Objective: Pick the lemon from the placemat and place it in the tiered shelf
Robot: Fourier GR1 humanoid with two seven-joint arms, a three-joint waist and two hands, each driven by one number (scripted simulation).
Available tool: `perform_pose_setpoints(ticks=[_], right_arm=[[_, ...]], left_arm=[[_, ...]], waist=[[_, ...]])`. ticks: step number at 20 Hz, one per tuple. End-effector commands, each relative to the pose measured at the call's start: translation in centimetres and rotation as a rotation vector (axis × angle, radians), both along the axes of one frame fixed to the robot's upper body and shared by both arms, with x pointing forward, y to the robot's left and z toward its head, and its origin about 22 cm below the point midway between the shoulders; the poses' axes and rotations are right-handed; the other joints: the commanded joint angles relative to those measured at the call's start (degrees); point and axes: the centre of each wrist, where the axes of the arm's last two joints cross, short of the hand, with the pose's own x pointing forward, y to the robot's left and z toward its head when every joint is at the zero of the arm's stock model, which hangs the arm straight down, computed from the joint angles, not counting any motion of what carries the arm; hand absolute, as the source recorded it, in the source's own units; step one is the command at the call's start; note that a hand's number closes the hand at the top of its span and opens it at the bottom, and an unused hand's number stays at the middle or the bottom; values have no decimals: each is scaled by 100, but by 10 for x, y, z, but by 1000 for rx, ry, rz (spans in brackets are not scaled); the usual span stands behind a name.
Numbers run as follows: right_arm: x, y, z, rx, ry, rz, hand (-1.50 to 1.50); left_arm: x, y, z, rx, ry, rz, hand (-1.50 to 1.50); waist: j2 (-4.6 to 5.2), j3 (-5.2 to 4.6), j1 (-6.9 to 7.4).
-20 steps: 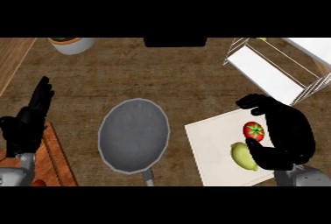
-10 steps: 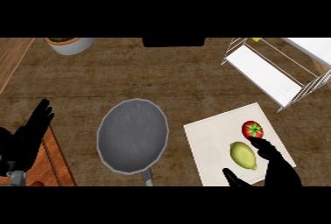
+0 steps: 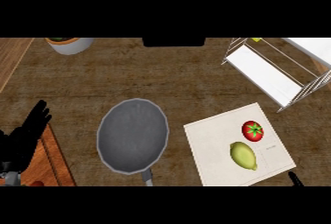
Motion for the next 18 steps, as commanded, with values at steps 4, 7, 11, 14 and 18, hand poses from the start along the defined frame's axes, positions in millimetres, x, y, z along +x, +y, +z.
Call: perform_pose_setpoints(ticks=[4, 7, 11, 14, 18], right_arm=[[-34, -34, 26, -388, 251, -66, -150], [-35, -33, 33, -536, 341, -99, -150], [-19, -16, 34, -623, 422, -129, -150], [-2, -5, 50, -679, 461, -180, -150], [36, 13, 45, -689, 481, -138, -150]], left_arm=[[-1, -7, -5, 9, -6, -29, 0], [9, -8, 5, -6, -16, -35, 0], [-4, 7, -2, -6, -7, -35, 0], [0, 3, -5, 2, -20, -30, 0], [12, 10, -4, 0, -16, -16, 0]], waist=[[52, -17, 118], [79, -22, 162], [37, -4, 190], [29, -1, 145], [15, 8, 114]])
